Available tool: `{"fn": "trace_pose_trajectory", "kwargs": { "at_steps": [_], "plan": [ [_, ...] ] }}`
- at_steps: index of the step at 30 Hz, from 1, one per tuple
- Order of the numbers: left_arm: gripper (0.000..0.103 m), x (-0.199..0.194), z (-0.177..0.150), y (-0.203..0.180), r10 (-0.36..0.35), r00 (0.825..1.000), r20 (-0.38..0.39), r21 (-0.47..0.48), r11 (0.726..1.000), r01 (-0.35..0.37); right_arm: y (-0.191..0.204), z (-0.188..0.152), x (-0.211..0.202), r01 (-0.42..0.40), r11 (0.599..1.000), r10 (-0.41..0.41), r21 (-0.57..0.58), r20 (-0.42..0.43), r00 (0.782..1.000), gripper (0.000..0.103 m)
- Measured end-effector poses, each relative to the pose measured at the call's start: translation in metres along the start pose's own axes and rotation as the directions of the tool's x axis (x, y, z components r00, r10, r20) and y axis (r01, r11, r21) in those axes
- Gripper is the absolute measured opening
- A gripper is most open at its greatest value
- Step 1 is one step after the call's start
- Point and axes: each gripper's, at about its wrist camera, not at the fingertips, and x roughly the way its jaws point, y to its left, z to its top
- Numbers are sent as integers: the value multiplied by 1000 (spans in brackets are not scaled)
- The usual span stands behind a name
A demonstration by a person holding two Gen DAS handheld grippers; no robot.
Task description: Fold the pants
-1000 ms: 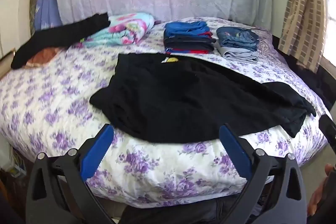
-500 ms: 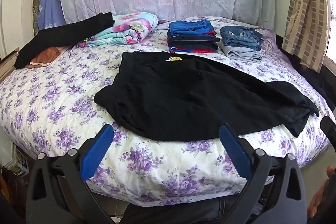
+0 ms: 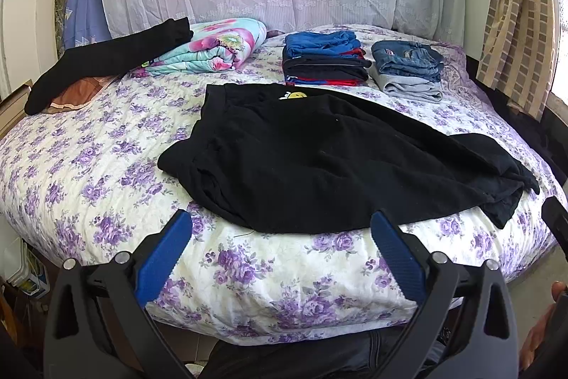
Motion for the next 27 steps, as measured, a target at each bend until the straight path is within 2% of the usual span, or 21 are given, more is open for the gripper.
{"fn": "trace_pose_trajectory", "kwargs": {
  "at_steps": [27],
  "plan": [
    [99, 1, -4, -1, -3, 1000, -16, -9, 1000, 3, 0, -5, 6, -7, 1000, 7, -7, -16, 1000, 100]
  ]
}}
